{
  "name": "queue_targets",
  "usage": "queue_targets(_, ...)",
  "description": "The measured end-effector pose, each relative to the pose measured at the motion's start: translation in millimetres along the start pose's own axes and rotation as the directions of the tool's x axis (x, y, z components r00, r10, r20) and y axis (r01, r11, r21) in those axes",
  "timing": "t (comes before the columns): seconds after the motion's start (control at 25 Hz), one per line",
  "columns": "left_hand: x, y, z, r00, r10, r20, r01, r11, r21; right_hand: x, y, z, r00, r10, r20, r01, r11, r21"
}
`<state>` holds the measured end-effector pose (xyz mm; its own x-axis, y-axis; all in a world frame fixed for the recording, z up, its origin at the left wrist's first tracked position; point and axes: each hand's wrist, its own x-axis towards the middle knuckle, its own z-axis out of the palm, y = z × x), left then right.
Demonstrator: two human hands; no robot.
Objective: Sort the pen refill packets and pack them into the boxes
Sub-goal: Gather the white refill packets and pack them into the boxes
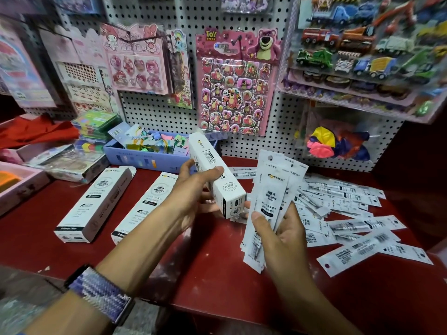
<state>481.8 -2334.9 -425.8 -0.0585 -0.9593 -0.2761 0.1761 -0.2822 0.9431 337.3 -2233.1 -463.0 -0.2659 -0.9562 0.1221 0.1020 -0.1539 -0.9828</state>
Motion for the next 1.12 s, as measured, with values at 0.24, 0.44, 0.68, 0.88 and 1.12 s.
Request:
queue_targets(0.24, -4, -2, -2, 0.997, 0.069, -0.019, -0.069, 0.998, 0.003, 7, 12, -1, 0.986, 0.163, -0.045, -0.162, 0.986, 0.034)
queue_targets(0.44, -16, -7, 6, 0.966, 0.258, -0.013, -0.248, 0.942, 0.226, 20, 15, -10, 0.977, 0.151, -0.151, -0.172, 0.976, -0.138)
queue_targets(0.68, -31, -13, 3, 0.912, 0.402, 0.085, -0.365, 0.698, 0.617, 19, 21, -5, 0.945, 0.323, 0.05, -0.306, 0.929, -0.209)
queue_targets(0.88, -39, -14, 2, 0.76, 0.587, 0.28, -0.61, 0.496, 0.618, 24, 24, -6, 0.964, 0.264, 0.038, -0.248, 0.941, -0.231)
queue_targets(1.12, -42, -8, -4, 0.674, 0.645, 0.36, -0.663, 0.314, 0.679, 24, 15, -8, 0.983, 0.171, 0.064, -0.148, 0.954, -0.262)
